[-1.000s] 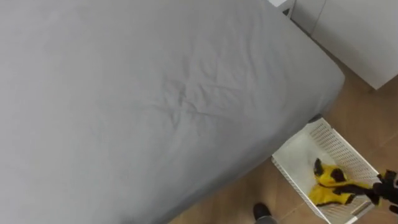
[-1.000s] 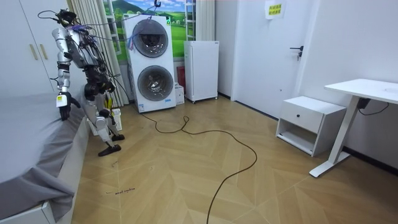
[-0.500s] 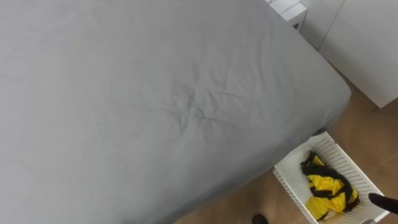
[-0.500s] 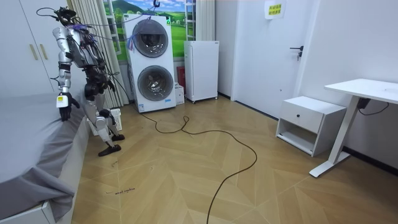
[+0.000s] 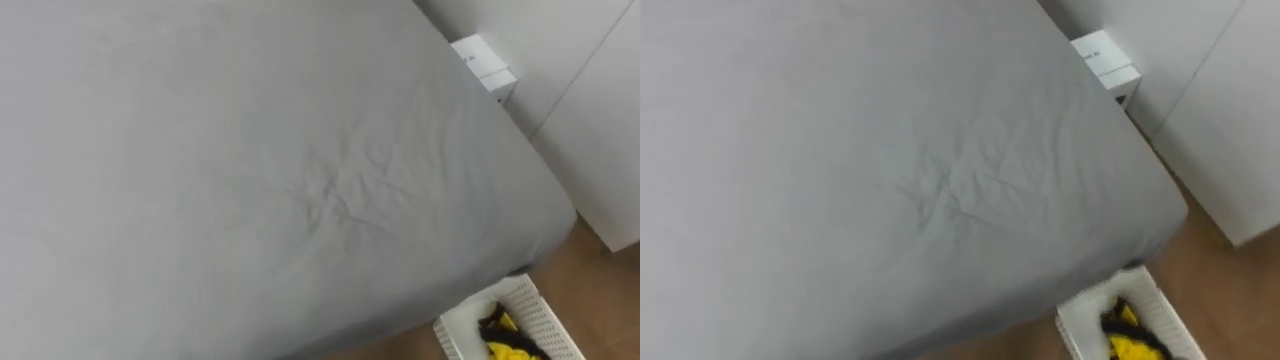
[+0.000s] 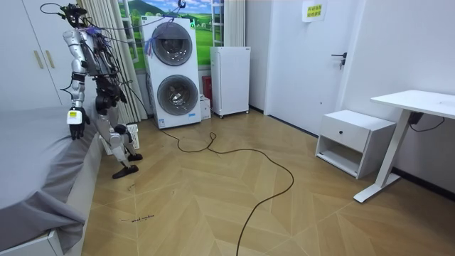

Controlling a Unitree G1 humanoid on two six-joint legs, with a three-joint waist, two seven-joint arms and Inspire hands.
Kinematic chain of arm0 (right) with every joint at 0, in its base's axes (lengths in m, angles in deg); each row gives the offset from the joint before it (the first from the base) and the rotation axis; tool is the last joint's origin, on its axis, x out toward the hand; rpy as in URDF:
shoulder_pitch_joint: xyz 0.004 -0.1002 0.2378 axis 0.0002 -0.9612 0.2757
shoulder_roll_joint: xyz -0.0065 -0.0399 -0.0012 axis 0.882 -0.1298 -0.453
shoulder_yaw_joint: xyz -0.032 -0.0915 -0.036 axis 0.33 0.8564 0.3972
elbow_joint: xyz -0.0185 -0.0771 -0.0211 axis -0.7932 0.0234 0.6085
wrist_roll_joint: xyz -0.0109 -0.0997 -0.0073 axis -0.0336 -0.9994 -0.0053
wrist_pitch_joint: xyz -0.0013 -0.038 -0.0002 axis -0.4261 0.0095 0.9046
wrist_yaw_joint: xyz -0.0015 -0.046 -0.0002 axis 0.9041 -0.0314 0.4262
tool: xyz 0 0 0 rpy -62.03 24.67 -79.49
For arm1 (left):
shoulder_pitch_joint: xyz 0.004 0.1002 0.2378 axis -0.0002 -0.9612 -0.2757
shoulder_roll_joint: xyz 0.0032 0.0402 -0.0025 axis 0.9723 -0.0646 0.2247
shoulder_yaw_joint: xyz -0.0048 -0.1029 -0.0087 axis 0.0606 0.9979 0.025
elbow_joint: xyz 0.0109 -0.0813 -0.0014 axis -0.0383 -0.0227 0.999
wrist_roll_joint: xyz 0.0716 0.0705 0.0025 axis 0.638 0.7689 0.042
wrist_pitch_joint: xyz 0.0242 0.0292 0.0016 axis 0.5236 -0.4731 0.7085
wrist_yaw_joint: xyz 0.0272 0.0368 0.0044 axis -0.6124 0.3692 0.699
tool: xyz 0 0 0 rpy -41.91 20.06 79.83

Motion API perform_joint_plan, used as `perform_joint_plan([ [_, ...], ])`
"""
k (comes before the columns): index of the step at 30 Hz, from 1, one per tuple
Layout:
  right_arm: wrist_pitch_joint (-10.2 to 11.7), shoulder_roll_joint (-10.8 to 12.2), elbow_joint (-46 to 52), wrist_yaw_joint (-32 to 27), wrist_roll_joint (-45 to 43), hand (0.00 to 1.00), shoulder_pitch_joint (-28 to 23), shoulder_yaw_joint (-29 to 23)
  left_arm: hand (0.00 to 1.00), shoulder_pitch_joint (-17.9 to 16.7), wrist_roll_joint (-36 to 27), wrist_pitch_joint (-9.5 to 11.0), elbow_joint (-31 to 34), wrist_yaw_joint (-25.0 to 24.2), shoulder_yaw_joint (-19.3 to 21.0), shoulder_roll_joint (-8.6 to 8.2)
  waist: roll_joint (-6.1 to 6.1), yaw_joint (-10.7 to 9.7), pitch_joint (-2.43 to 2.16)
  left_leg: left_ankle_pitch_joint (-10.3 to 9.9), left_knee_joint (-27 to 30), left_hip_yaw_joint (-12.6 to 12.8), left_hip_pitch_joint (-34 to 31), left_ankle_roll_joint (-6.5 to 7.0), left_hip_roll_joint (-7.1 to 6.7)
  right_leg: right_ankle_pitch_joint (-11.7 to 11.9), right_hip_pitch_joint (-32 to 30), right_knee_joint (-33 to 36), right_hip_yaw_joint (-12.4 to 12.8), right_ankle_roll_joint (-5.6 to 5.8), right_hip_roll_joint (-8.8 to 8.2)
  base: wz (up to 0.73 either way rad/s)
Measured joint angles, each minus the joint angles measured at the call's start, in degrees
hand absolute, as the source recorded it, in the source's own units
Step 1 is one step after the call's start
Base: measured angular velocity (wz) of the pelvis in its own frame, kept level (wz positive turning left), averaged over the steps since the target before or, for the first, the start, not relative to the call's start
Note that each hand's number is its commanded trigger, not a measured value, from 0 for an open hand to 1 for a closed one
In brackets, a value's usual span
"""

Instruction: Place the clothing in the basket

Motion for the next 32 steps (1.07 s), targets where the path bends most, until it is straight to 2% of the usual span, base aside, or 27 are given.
perform_joint_plan([
  [2, -0.13, 1.63, 0.00, 1.27, 0.27, 0.00, -0.39, 0.02, 0.00, -0.90, 0.87, 0.40, 0.31, -0.12, 1.56, -0.16, -0.87, 0.21, -0.18, -0.02, -0.49, -0.83, 1.20, -0.18, -0.17, -0.01, 1.63, -0.57, -0.60, 0.01, -0.02, 0.23],
  [4, -0.35, 3.69, -0.02, 2.54, 3.22, 0.00, -0.83, 0.77, 0.00, -1.79, 1.23, 0.65, 1.40, -0.08, 3.72, -1.03, -1.51, 0.55, -0.50, -0.05, -0.71, -1.85, 2.37, -0.24, -0.33, 0.02, 3.50, -1.23, -1.57, 0.00, -0.11, 0.23],
  [5, -0.38, 4.74, -0.23, 3.02, 4.10, 0.00, -1.08, 1.59, 0.00, -1.76, 1.79, 0.80, 1.40, -0.01, 4.00, -1.61, -1.86, 1.02, -0.47, -0.09, -0.80, -2.34, 2.97, -0.31, -0.41, 0.02, 4.45, -1.59, -2.14, 0.00, -0.17, 0.22],
  [7, -0.47, 6.29, -0.27, 3.80, 4.83, 0.00, -2.05, 2.86, 0.00, -1.64, 3.48, 1.14, 1.41, 0.02, 4.06, -2.48, -2.40, 1.53, -0.70, -0.10, -0.80, -3.29, 3.48, -0.32, -0.50, 0.02, 5.78, -2.22, -3.39, 0.01, -0.31, 0.31],
  [8, -0.50, 7.27, -0.35, 4.71, 4.96, 0.00, -2.60, 4.03, 0.00, -1.65, 3.80, 1.27, 1.40, 0.06, 4.06, -3.06, -2.83, 1.62, -0.56, -0.12, -0.84, -3.78, 3.97, -0.36, -0.58, 0.02, 6.70, -2.22, -4.44, 0.00, -0.44, 0.34],
  [11, -0.53, 8.65, -1.52, 6.67, 4.83, 0.00, -2.99, 6.59, 0.00, -1.63, 3.77, 2.07, 1.11, 0.78, 4.05, -4.17, -3.59, 1.67, -0.32, -0.18, -0.87, -5.18, 4.63, -0.44, -0.79, -0.03, 8.40, -3.18, -5.42, 0.00, -0.52, 0.23],
  [13, -0.61, 9.47, -3.09, 8.44, 4.76, 0.00, -3.35, 8.72, 0.00, -1.59, 3.73, 3.03, 0.64, 1.38, 4.05, -5.01, -3.73, 2.13, -0.33, -0.20, -0.86, -6.28, 5.07, -0.48, -1.02, -0.04, 9.35, -3.12, -6.11, 0.00, -0.62, 0.22],
  [15, -0.98, 9.96, -3.84, 9.69, 4.49, 0.00, -3.68, 9.47, 0.00, -1.50, 3.75, 3.81, 0.56, 1.36, 4.12, -5.52, -3.98, 2.78, -0.12, -0.20, -0.86, -6.68, 5.12, -0.47, -1.21, -0.06, 10.01, -3.40, -6.58, 0.03, -0.77, 0.16],
  [18, -1.90, 10.71, -4.95, 11.58, 4.46, 0.00, -3.87, 10.67, 0.00, -1.36, 3.76, 4.96, -0.12, 1.13, 5.81, -6.43, -4.09, 3.41, -0.08, -0.23, -0.95, -7.80, 5.61, -0.43, -1.60, -0.19, 11.02, -3.95, -7.58, 0.22, -0.97, 0.16],
  [20, -1.99, 10.70, -4.92, 12.97, 2.59, 0.00, -3.59, 12.46, 0.00, -1.24, 3.87, 5.01, -0.44, 0.35, 6.13, -7.17, -4.07, 4.38, -0.06, -0.31, -0.95, -8.03, 5.56, -0.39, -1.69, -0.32, 11.06, -3.99, -7.55, 0.32, -1.02, 0.05],
  [23, -2.23, 10.67, -4.75, 14.10, -3.94, 0.00, -3.22, 14.99, 0.00, -1.54, 4.19, 5.31, -0.22, -0.14, 6.09, -7.42, -3.93, 6.21, -0.16, -0.35, -0.92, -8.37, 5.58, -0.41, -1.73, -0.32, 11.16, -3.99, -7.96, 0.31, -1.02, 0.05],
  [28, -2.23, 10.74, -4.57, 14.37, -9.07, 0.00, -1.78, 16.59, 0.00, -1.49, 4.20, 5.96, -1.24, -0.16, 6.21, -7.55, -3.93, 7.15, -0.07, -0.37, -0.90, -9.63, 5.89, -0.42, -2.00, -0.49, 12.07, -4.10, -9.21, 0.35, -1.18, 0.14],
  [32, -2.23, 10.86, -4.43, 14.73, -9.57, 0.00, -1.48, 18.05, 0.00, -1.39, 4.28, 6.07, -1.53, -0.18, 6.24, -7.68, -3.93, 7.99, -0.01, -0.37, -0.90, -10.20, 5.88, -0.42, -2.12, -0.54, 12.31, -4.10, -9.78, 0.42, -1.27, 0.07],
])
